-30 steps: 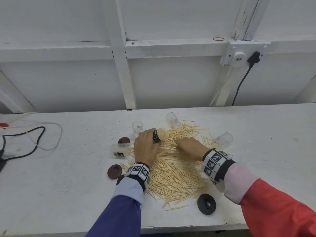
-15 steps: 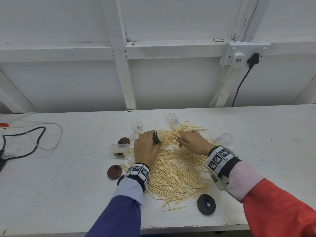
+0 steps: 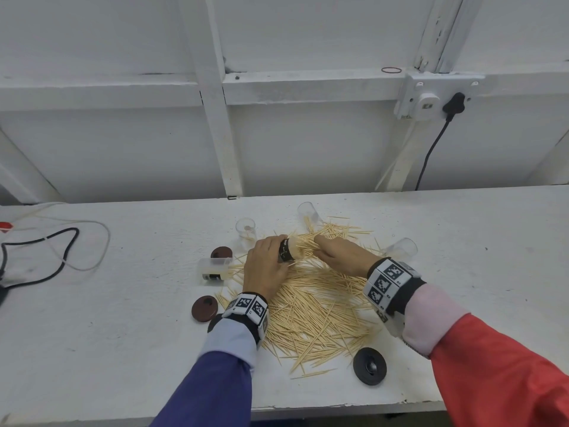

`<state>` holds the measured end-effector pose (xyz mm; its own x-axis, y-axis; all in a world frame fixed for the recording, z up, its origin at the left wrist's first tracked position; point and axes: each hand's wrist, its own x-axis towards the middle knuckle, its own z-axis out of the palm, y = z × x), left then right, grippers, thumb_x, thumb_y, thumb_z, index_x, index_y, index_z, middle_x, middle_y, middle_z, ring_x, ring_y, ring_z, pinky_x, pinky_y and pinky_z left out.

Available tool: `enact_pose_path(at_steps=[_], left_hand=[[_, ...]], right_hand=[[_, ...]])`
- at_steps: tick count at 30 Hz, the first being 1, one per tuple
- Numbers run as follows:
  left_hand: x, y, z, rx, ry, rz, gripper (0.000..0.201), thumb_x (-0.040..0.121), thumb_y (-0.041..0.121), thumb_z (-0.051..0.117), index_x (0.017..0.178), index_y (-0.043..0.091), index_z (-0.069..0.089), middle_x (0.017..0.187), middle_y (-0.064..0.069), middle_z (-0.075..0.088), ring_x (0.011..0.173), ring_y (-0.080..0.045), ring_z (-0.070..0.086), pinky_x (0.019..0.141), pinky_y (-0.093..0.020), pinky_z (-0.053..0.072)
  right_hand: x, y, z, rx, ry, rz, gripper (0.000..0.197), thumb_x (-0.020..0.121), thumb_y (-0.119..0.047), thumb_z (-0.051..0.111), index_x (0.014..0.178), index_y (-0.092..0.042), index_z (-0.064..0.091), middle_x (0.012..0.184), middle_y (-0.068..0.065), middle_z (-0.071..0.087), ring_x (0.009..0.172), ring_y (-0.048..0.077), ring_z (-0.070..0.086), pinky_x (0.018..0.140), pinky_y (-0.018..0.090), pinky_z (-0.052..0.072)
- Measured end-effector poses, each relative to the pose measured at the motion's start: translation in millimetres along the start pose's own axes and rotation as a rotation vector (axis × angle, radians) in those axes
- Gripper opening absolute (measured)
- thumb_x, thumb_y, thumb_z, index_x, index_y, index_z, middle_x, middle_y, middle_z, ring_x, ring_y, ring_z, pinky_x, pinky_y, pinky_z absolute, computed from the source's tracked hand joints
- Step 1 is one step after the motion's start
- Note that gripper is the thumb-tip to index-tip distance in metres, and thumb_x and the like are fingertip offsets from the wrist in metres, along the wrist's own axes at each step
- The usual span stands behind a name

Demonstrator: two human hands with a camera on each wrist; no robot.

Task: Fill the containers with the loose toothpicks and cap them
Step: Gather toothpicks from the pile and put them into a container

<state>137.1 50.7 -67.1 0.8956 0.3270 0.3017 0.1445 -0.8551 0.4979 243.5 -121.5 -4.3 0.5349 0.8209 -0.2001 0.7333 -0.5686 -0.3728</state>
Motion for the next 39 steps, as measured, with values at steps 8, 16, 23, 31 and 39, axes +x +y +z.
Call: enact_pose_path(at_steps=[8, 16, 23, 31, 39], left_hand=[[0, 1, 0, -0.027, -0.012, 0.032, 0.055, 0.082, 0.033, 0.072, 0.132, 0.018, 0.053, 0.125, 0.000, 0.059, 0.114, -0.020, 0.050, 0.095, -0.038, 0.040], [0, 0, 0, -0.024, -0.021, 0.026, 0.055, 0.082, 0.035, 0.072, 0.131, 0.019, 0.053, 0.124, 0.001, 0.059, 0.113, -0.021, 0.050, 0.094, -0.039, 0.041], [1, 2, 2, -0.042, -0.049, 0.036, 0.057, 0.082, 0.039, 0.071, 0.132, 0.020, 0.051, 0.123, 0.002, 0.059, 0.113, -0.018, 0.050, 0.095, -0.037, 0.041], [2, 2, 2, -0.053, -0.051, 0.031, 0.059, 0.084, 0.044, 0.068, 0.135, 0.020, 0.049, 0.123, 0.002, 0.059, 0.112, -0.019, 0.051, 0.095, -0.036, 0.041], [1, 1, 2, 0.007, -0.095, 0.080, 0.060, 0.085, 0.045, 0.066, 0.136, 0.018, 0.049, 0.126, 0.001, 0.057, 0.115, -0.019, 0.049, 0.094, -0.033, 0.038]], right_hand=[[3, -3, -10, -0.208, -0.100, 0.029, 0.018, 0.105, -0.030, 0.033, 0.102, -0.012, 0.035, 0.073, -0.003, 0.043, 0.074, 0.022, 0.049, 0.066, 0.032, 0.037], [8, -5, -11, -0.298, -0.053, 0.001, 0.025, 0.106, -0.030, 0.032, 0.114, -0.008, 0.040, 0.084, 0.003, 0.050, 0.074, 0.022, 0.050, 0.063, 0.031, 0.037], [14, -4, -6, -0.477, -0.020, -0.041, 0.018, 0.104, -0.022, 0.039, 0.115, -0.008, 0.038, 0.084, 0.003, 0.051, 0.068, 0.023, 0.051, 0.057, 0.032, 0.039], [10, -5, -7, -0.545, -0.032, -0.053, 0.020, 0.098, -0.008, 0.044, 0.116, -0.007, 0.038, 0.082, 0.003, 0.046, 0.066, 0.023, 0.050, 0.057, 0.033, 0.042], [12, -7, -11, -0.643, 0.045, -0.062, 0.018, 0.099, -0.010, 0.041, 0.117, -0.010, 0.042, 0.082, 0.002, 0.051, 0.063, 0.022, 0.048, 0.048, 0.029, 0.027]])
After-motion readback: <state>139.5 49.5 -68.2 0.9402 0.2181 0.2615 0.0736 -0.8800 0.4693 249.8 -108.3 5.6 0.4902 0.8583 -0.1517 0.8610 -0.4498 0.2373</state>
